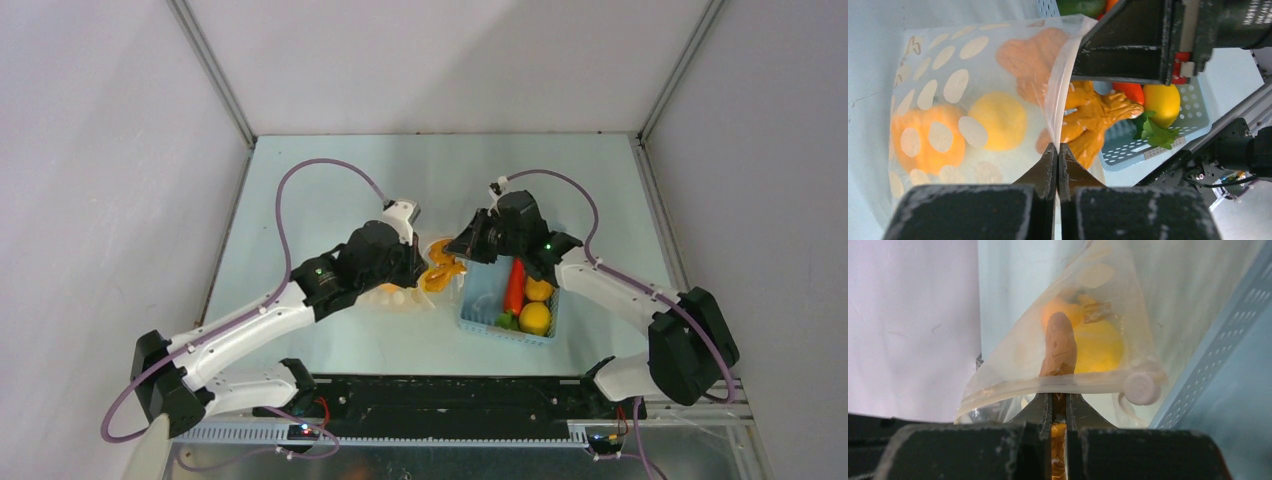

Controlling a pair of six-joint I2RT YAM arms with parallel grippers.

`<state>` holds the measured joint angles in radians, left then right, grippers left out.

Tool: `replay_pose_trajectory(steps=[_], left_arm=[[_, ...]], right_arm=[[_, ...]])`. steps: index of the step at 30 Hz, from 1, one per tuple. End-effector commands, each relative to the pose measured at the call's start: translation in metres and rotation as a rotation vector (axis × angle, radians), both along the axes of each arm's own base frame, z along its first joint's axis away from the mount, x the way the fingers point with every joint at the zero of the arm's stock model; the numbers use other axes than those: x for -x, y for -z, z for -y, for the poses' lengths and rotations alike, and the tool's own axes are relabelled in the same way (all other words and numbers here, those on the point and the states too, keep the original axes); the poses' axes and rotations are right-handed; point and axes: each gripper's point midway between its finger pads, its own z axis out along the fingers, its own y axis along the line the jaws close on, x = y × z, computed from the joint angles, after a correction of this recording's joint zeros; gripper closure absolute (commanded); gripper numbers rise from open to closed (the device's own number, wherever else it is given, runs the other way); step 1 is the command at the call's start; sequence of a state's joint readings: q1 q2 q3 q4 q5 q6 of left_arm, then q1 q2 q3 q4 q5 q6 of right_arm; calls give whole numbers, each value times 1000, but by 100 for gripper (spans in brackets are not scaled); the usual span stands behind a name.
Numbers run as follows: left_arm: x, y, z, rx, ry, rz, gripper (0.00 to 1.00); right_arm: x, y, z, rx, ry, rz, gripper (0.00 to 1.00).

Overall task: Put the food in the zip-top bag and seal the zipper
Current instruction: Place the fake vegetable in the zipper food storage bag.

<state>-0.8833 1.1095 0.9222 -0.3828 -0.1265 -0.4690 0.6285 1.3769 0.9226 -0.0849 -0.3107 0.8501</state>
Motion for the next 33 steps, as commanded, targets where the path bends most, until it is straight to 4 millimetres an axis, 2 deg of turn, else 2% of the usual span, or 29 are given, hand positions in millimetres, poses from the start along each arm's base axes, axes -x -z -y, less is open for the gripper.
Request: replay_pose_trajectory(steps=[1,4,5,13,18,20,25,26,27,28,33], left_arm=[[5,-18,9,71,63,41,100],[4,-19,9,73,59,43,100],[3,-19,8,72,52,45,100],[2,-23,5,95,15,46,100],[2,-28,3,117,4,63,100],[1,-28,2,118,-2,69,100],[-2,-27,-2,114,-27,76,100],[-3,-27,-3,112,-33,79,100],[-3,-26,-3,109,-37,78,100],[-4,-26,-4,107,-43,80,100],[-11,-25,-13,78,-96,94,100]], right_arm=[[-26,-19,-8,-45,120,46,100],[-26,-22,-17,-44,138,85,100],[-21,-22,-25,-38,122,99,100],[-14,-9,-38,54,204,164,81],[-8,0,-56,40,163,165,81],[-5,1,-62,23,135,157,77],[7,-3,-78,5,-4,196,58],[9,6,-76,41,-16,180,55],[7,3,-76,61,-28,193,50],[9,13,-73,105,-38,178,47],[10,8,-61,167,-56,218,24]])
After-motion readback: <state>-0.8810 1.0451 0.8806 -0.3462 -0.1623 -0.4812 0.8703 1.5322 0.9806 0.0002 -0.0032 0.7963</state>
